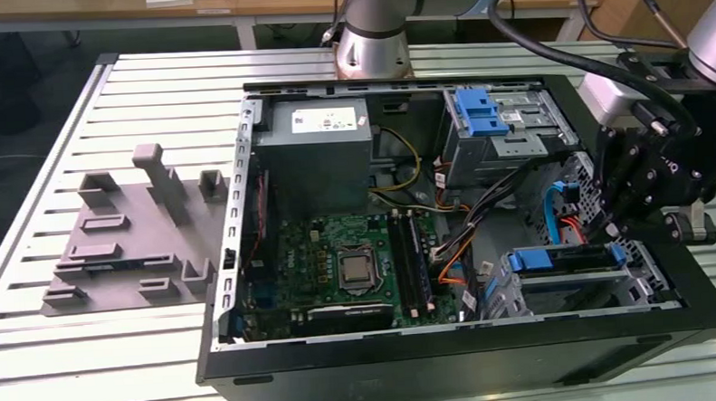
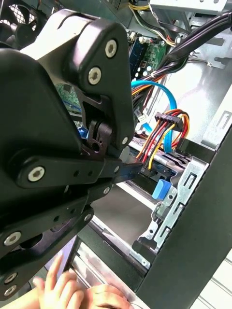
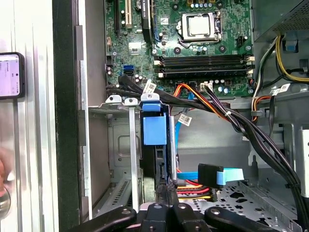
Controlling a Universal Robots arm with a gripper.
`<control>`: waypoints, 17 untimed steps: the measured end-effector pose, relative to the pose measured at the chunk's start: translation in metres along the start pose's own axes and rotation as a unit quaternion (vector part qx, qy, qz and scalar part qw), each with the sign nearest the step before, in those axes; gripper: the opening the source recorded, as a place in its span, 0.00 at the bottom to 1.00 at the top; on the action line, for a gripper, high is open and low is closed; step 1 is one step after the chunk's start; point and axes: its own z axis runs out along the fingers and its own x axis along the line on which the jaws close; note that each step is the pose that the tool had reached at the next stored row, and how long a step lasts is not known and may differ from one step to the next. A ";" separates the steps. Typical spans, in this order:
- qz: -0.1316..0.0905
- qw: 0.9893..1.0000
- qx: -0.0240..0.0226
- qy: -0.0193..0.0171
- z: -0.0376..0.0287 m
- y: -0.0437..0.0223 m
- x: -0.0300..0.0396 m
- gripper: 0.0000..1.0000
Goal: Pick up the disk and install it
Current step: 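Insert the second disk wire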
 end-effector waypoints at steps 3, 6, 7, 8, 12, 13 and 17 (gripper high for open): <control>0.000 1.000 0.000 0.000 -0.0011 0.0001 0.0000 0.11; 0.000 1.000 0.000 0.000 -0.0012 0.0017 0.0001 0.11; 0.000 1.000 0.000 0.000 -0.0011 0.0025 0.0002 0.11; 0.000 1.000 0.000 0.000 -0.0011 0.0027 0.0002 0.11; 0.000 1.000 0.000 0.000 -0.0013 0.0028 0.0002 0.11; 0.000 1.000 0.000 0.000 -0.0021 0.0029 0.0002 0.11; 0.000 1.000 0.000 0.000 -0.0092 0.0031 0.0004 0.11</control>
